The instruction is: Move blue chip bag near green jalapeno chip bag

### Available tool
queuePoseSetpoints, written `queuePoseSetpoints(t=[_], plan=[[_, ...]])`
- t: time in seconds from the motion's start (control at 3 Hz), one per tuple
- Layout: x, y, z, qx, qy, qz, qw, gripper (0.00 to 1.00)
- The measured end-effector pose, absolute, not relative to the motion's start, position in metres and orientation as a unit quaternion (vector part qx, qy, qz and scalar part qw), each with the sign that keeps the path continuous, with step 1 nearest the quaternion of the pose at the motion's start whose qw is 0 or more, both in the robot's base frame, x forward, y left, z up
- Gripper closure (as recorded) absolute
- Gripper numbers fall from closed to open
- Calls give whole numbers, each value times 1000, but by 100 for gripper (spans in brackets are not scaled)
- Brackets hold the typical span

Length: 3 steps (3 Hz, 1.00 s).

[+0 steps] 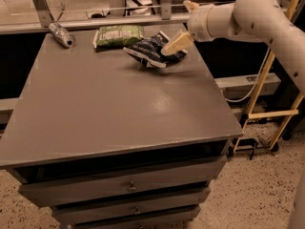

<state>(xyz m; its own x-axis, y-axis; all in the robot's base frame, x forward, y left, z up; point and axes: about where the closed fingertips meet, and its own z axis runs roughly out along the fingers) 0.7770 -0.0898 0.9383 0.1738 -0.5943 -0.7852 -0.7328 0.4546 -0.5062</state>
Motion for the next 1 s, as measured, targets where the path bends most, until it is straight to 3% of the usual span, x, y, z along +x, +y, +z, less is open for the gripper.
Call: queuePoseSetpoints(t=[0.67, 1.0], plan=[[707, -174, 960, -484, 671, 117, 549, 0], [697, -172, 954, -495, 672, 133, 534, 0]])
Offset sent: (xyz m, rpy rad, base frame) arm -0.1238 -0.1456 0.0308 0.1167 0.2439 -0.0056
